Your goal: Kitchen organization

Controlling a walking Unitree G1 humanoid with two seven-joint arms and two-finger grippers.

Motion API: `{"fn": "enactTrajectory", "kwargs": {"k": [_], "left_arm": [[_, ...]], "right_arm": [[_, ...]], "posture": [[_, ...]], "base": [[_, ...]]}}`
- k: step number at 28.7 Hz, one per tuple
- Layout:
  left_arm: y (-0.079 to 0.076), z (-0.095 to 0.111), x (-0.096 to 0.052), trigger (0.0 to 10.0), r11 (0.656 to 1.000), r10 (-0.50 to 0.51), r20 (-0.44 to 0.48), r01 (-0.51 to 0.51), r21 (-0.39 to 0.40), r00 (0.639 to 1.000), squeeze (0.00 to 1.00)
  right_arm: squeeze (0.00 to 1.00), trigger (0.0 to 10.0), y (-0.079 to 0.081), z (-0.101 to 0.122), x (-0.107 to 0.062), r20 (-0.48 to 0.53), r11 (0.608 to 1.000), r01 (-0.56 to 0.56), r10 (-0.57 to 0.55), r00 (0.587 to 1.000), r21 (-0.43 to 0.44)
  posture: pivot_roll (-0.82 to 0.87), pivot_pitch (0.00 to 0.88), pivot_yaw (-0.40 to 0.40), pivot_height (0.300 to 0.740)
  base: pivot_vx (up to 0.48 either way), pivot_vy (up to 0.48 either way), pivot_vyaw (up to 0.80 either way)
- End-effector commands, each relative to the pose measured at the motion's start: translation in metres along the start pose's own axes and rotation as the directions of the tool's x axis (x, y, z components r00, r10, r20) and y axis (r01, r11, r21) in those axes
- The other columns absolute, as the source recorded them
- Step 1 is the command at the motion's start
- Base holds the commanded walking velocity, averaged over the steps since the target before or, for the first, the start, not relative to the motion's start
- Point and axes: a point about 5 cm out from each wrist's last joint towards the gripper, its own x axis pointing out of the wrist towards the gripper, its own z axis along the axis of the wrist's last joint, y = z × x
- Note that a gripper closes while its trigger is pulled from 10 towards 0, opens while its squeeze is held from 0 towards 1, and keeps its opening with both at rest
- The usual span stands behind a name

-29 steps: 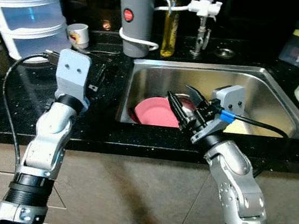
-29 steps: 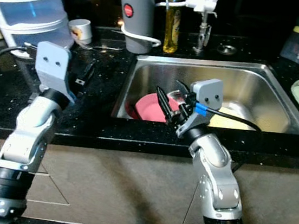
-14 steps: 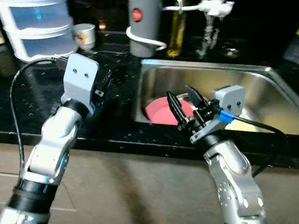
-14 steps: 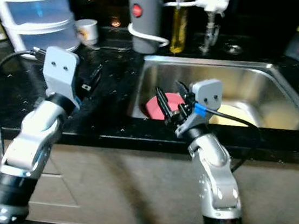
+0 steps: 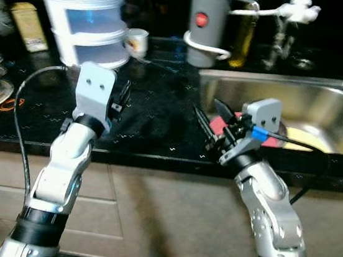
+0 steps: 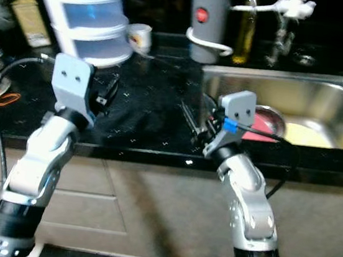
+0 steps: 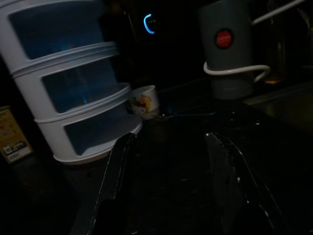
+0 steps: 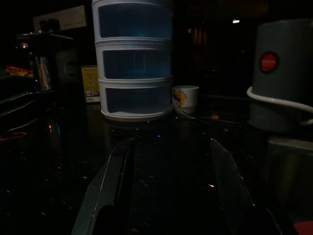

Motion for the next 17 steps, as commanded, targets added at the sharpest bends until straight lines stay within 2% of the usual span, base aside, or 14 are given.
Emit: {"fn": "enactTrajectory", "kwargs": {"k": [1, 17], "left_arm": [[0.0012, -0.0019, -0.0013, 10.0, 1.0, 0.004, -0.015, -0.004, 0.012, 1.0, 0.0], [0.0, 0.0004, -0.0012, 10.0, 1.0, 0.0, -0.011, 0.001, 0.013, 1.0, 0.0]], "right_arm": [[0.0, 10.0, 0.0004, -0.0001, 0.0005, 0.001, 1.0, 0.004, -0.004, 1.0, -0.005], [0.0, 10.0, 0.0002, 0.0003, 0.0007, 0.0, 1.0, 0.008, -0.008, 1.0, -0.002]], "posture": [[-0.09, 0.0, 0.032, 0.74], [-0.09, 0.0, 0.029, 0.74]], "base": [[0.0, 0.326, 0.0], [0.0, 0.329, 0.0]]}}
